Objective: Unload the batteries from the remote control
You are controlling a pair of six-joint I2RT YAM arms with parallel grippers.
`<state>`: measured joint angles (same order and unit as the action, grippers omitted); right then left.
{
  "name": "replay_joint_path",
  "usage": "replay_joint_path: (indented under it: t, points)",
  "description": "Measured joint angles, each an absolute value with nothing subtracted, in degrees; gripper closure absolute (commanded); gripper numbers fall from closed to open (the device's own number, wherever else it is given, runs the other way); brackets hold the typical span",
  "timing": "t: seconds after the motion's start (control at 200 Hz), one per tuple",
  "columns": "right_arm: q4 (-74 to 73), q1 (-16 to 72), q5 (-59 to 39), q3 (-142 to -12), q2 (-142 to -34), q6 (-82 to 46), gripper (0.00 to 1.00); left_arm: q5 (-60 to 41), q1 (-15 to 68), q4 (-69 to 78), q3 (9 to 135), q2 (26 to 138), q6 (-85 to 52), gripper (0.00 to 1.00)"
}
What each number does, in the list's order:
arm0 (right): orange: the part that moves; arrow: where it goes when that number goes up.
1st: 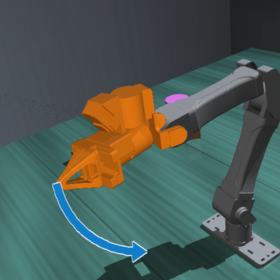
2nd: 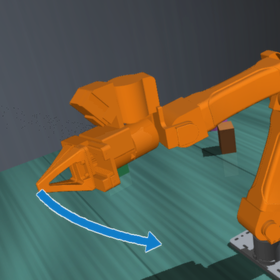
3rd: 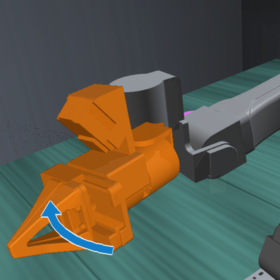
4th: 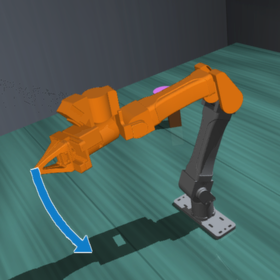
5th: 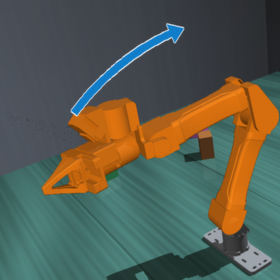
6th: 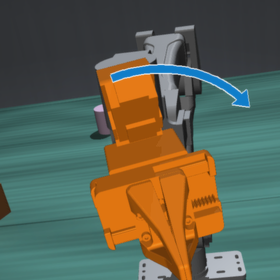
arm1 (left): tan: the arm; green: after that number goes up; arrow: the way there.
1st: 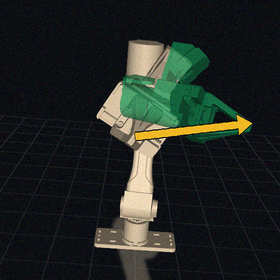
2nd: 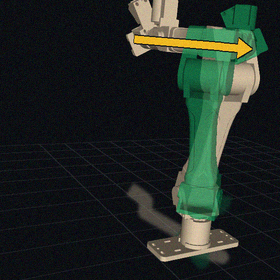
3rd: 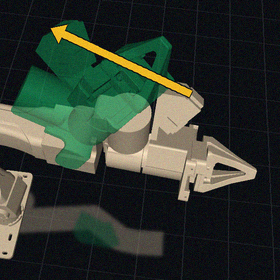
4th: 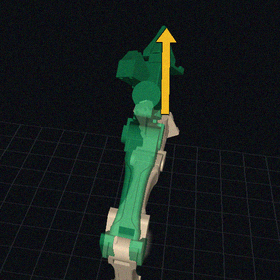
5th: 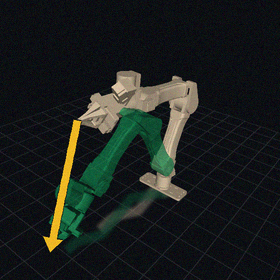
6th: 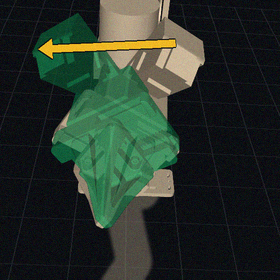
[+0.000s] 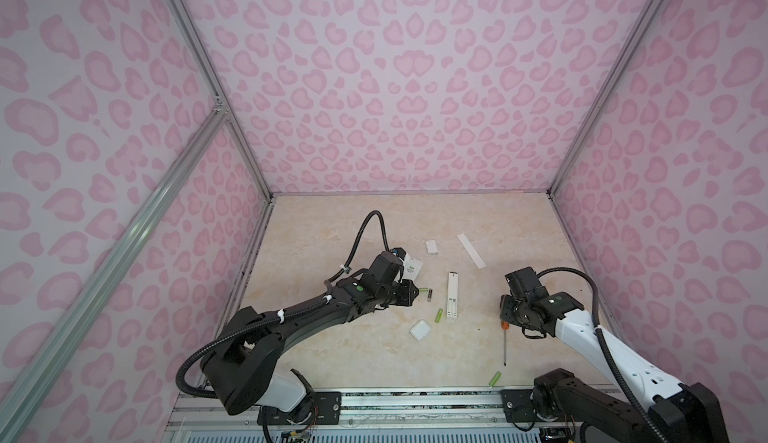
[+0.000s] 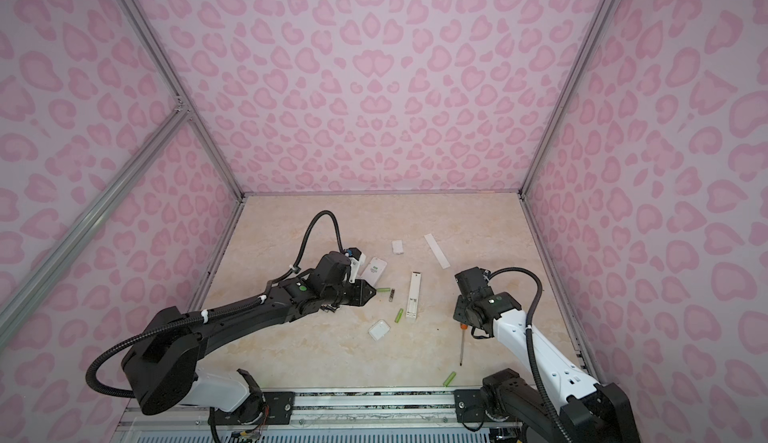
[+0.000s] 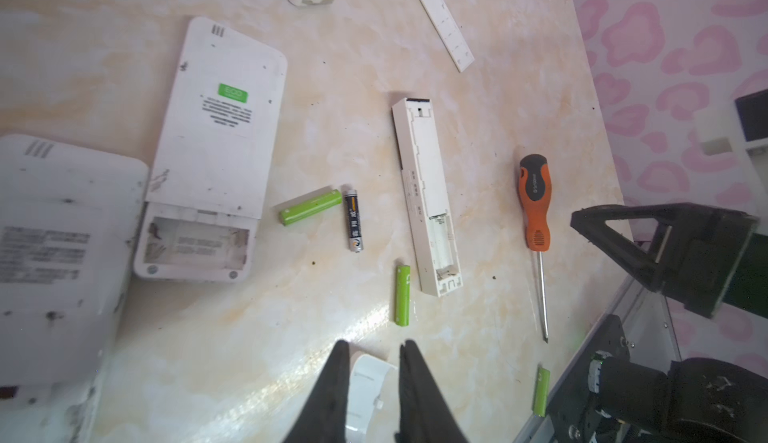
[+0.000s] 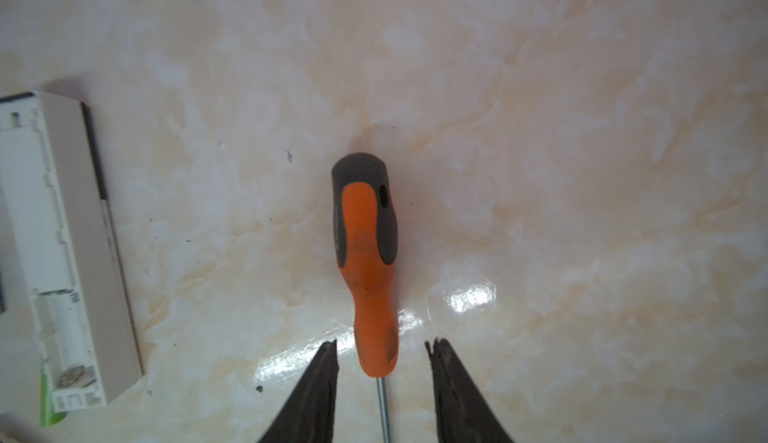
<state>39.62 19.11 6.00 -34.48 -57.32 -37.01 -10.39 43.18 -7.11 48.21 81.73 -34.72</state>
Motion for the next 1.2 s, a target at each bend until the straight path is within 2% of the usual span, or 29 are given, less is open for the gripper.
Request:
replay_joint_path:
  t: [0.15, 0.2, 0.22, 0.235, 0.305, 0.365, 0.54, 0.585, 0.715, 0.83, 1.2]
  points:
    - [35.88, 19.11, 7.68, -34.15, -52.95, -35.97, 0.61, -6.46, 39.09, -12.01, 47.75, 75.68, -31.53, 0.7]
    - [34.44, 19.07, 8.58, -34.17, -51.94, -35.0, 0.58, -4.51, 37.1, -13.93, 47.75, 73.41, -30.13, 0.66]
    - [33.89, 19.0, 9.02, -34.2, -51.57, -34.68, 0.55, -3.53, 36.14, -14.87, 47.75, 72.38, -29.52, 0.65]
    - [33.54, 19.0, 9.23, -34.24, -51.35, -34.3, 0.51, -2.92, 35.51, -15.35, 47.75, 71.75, -29.06, 0.59]
    - [31.24, 18.74, 10.68, -34.33, -50.43, -32.29, 0.34, 0.34, 32.05, -17.89, 47.72, 68.34, -26.68, 0.45]
    - [29.23, 18.22, 12.16, -34.37, -49.91, -30.52, 0.24, 2.48, 28.88, -19.46, 47.72, 65.87, -24.77, 0.38]
    - [19.86, 15.05, 17.06, -32.6, -49.67, -24.86, 0.11, 3.46, 16.86, -20.91, 47.88, 62.43, -21.37, 0.24]
    - [16.38, 13.78, 17.93, -31.16, -49.91, -23.44, 0.01, 3.57, 14.48, -20.91, 48.03, 62.5, -20.8, 0.19]
    - [5.3, 10.37, 20.12, -26.55, -51.22, -18.83, 0.01, 1.56, 9.43, -19.77, 48.01, 63.13, -18.87, 0.12]
    - [-6.2, 7.88, 21.45, -21.82, -53.45, -14.87, 0.01, 2.72, 6.37, -14.04, 44.95, 62.0, -17.19, 0.0]
    - [-35.75, 5.63, 14.83, -14.06, -70.28, -7.79, 0.01, 12.36, 4.86, 15.59, 23.42, 56.75, -6.17, 0.03]
